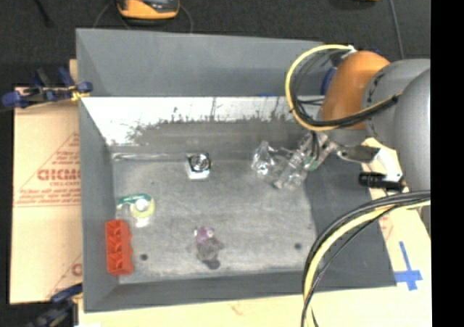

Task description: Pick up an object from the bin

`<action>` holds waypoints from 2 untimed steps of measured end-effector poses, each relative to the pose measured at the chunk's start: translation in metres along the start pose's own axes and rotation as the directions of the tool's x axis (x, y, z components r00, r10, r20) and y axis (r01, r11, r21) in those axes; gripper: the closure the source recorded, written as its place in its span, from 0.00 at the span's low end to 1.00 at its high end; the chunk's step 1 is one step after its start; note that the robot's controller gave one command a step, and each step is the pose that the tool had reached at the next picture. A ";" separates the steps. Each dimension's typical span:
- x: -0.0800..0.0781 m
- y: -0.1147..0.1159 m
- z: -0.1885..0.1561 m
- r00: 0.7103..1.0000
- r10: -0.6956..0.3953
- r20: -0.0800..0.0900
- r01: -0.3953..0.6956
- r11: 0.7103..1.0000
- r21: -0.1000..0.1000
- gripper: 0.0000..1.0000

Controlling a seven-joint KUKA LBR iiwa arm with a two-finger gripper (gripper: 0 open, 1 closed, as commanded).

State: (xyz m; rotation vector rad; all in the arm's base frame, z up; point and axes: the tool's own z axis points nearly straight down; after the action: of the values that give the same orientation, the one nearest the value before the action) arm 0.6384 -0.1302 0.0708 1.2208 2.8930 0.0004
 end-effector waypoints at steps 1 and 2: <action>0.001 -0.001 -0.007 1.000 -0.005 -0.005 0.005 1.000 0.006 1.00; 0.002 -0.002 -0.012 1.000 -0.009 -0.006 0.009 1.000 0.006 1.00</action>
Offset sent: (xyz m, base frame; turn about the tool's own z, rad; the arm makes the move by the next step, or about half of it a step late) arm 0.0000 0.0000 0.0088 0.0000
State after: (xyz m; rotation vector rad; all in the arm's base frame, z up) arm 0.6353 -0.1303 0.0825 1.2107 2.9059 -0.0045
